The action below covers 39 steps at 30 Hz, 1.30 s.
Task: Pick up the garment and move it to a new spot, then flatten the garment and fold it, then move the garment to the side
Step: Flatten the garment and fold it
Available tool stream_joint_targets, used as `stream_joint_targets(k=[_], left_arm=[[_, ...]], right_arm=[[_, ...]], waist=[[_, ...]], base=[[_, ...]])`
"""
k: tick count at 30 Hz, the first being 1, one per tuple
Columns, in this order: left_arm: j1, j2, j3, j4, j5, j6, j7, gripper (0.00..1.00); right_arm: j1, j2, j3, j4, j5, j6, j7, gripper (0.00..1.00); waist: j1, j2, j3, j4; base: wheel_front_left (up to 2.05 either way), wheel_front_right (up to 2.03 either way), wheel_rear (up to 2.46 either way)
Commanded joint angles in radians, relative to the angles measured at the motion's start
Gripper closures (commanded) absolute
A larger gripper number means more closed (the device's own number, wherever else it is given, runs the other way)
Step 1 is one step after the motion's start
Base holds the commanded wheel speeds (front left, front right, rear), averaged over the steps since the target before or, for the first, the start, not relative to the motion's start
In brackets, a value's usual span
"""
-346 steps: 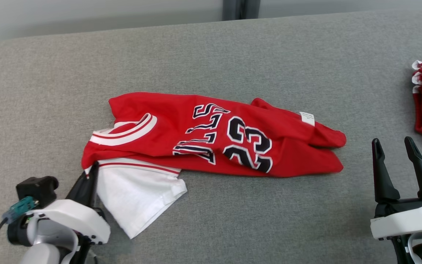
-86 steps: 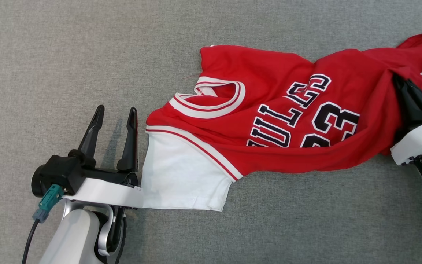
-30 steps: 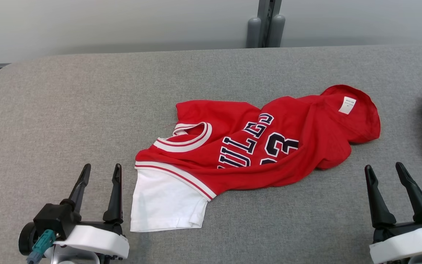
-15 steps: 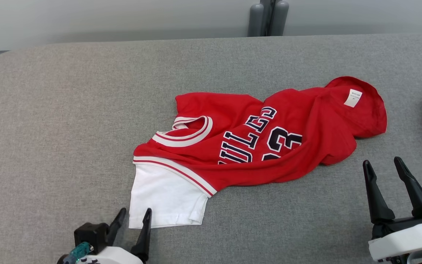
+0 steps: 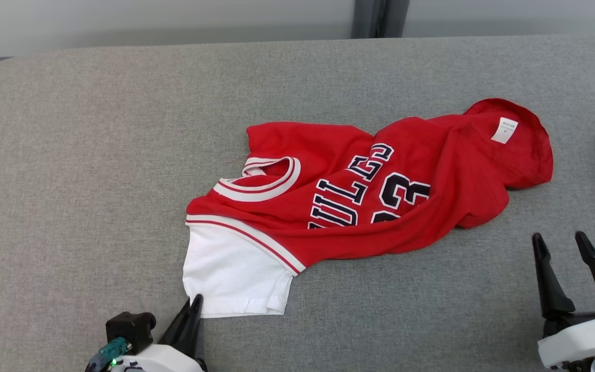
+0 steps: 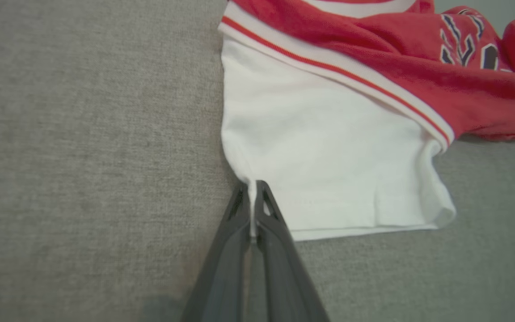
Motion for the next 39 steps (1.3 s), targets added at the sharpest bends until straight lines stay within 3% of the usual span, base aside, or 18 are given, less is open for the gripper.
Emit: stream_joint_targets(k=[1, 10, 23, 24, 26, 27, 28, 33, 39], left_arm=[[-0.017, 0.010, 0.006, 0.012, 0.002, 0.007, 0.003, 1.00], [-0.069, 0.019, 0.004, 0.009, 0.012, 0.006, -0.008, 1.00], [-0.126, 0.018, -0.009, 0.026, 0.019, 0.005, -0.026, 1.00], [-0.126, 0.018, -0.009, 0.027, 0.018, 0.006, -0.027, 1.00], [-0.128, 0.018, -0.011, 0.027, 0.018, 0.007, -0.032, 1.00], [-0.130, 0.019, -0.011, 0.027, 0.019, 0.008, -0.036, 1.00], [-0.131, 0.019, -0.010, 0.026, 0.019, 0.009, -0.040, 1.00], [-0.134, 0.023, 0.001, 0.012, 0.019, 0.015, -0.069, 1.00], [-0.133, 0.037, 0.024, -0.059, 0.027, 0.024, -0.114, 1.00]], right_arm=[[-0.001, -0.008, -0.007, 0.012, 0.006, 0.000, -0.008, 0.00], [-0.118, -0.071, 0.004, 0.172, 0.048, 0.000, -0.040, 0.00], [-0.323, -0.159, 0.186, 0.394, 0.121, 0.000, -0.034, 0.00], [-0.332, -0.163, 0.197, 0.407, 0.127, 0.000, -0.034, 0.15], [-0.344, -0.171, 0.223, 0.431, 0.143, 0.000, -0.030, 0.59], [-0.348, -0.177, 0.236, 0.443, 0.152, 0.000, -0.032, 0.74], [-0.350, -0.181, 0.244, 0.454, 0.161, 0.000, -0.038, 1.00], [-0.335, -0.197, 0.251, 0.465, 0.191, 0.000, -0.074, 1.00], [-0.297, -0.186, 0.212, 0.365, 0.200, 0.000, -0.137, 1.00]], waist=[[0.0000, -0.0001, 0.006, 0.003], [0.0000, -0.0001, 0.070, 0.014], [0.0000, -0.0001, 0.127, 0.037], [0.0000, -0.0001, 0.128, 0.036], [0.0000, -0.0001, 0.129, 0.037], [0.0000, -0.0001, 0.129, 0.037], [0.0000, -0.0001, 0.128, 0.038], [0.0000, -0.0001, 0.123, 0.039], [0.0000, -0.0001, 0.105, 0.022]], base=[[0.00, 0.00, 0.00], [0.00, 0.00, 0.00], [0.00, 0.00, 0.00], [0.00, 0.00, 0.00], [0.00, 0.00, 0.00], [0.00, 0.00, 0.00], [0.00, 0.00, 0.00], [0.00, 0.00, 0.00], [0.00, 0.00, 0.00]])
